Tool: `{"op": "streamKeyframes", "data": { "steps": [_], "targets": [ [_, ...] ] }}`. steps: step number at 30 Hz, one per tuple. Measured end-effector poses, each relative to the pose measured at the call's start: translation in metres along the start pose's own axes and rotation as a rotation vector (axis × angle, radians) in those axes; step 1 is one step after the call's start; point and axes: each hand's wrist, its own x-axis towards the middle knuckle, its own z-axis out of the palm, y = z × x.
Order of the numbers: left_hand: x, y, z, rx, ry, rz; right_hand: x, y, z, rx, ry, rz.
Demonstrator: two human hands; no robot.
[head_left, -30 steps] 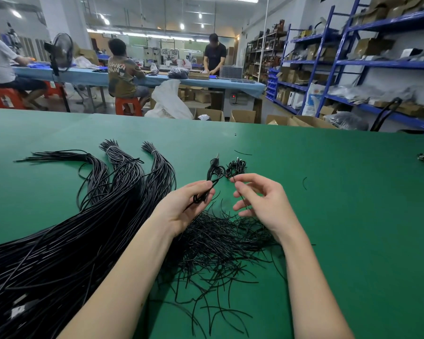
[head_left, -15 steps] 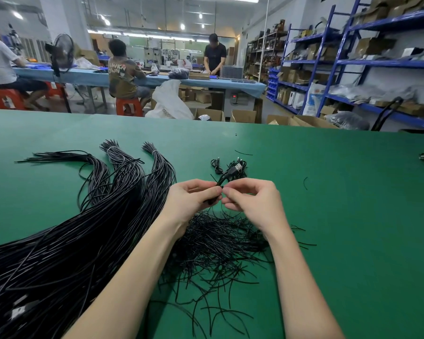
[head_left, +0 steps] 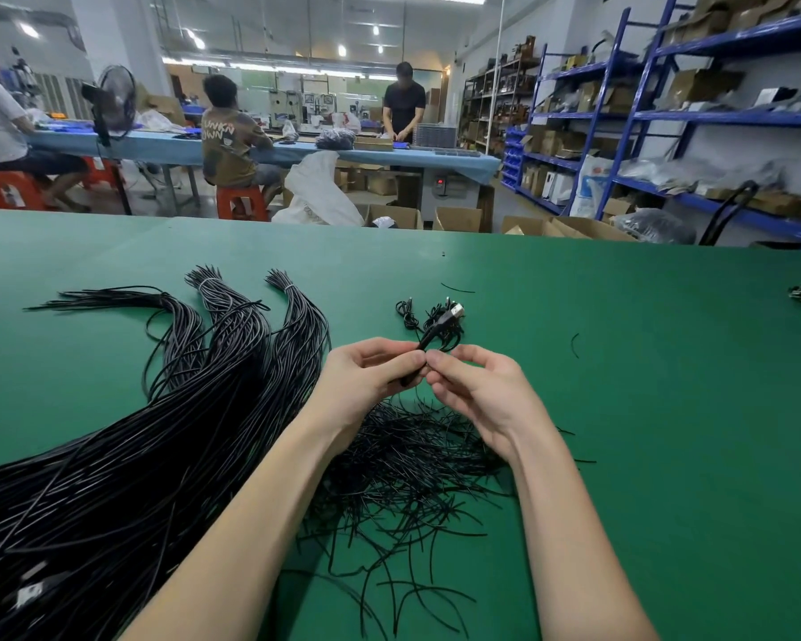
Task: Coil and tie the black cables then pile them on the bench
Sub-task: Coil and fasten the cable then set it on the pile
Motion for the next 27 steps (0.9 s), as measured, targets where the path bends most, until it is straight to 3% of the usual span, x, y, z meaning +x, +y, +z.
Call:
{"op": "streamKeyframes", "data": {
  "steps": [4, 12, 20, 24, 27],
  "targets": [
    [-0.001, 0.001, 0.001, -0.058, -0.040, -0.018, 0.002, 0.000, -0.004, -0.058, -0.049, -0.016],
    [0.000, 0.004, -0.001, 0.043, -0.012, 0.011, 0.001, -0.001, -0.002, -0.278, 0.025, -0.139],
    [0.000, 0.010, -0.001, -0.090, 0.004, -0.077, -0.002, 0.000, -0.009, -0.150, -0.164, -0.002],
    [-0.002, 0.012, -0.002, -0.082, -0.080, -0.103, -0.002, -0.001, -0.016, -0.148, -0.170, 0.031],
    [-0.003, 0.015, -0.006, -0.040, -0.183, -0.163, -0.003, 0.000, -0.022, -0.134, -0.269, 0.110]
  ]
}}
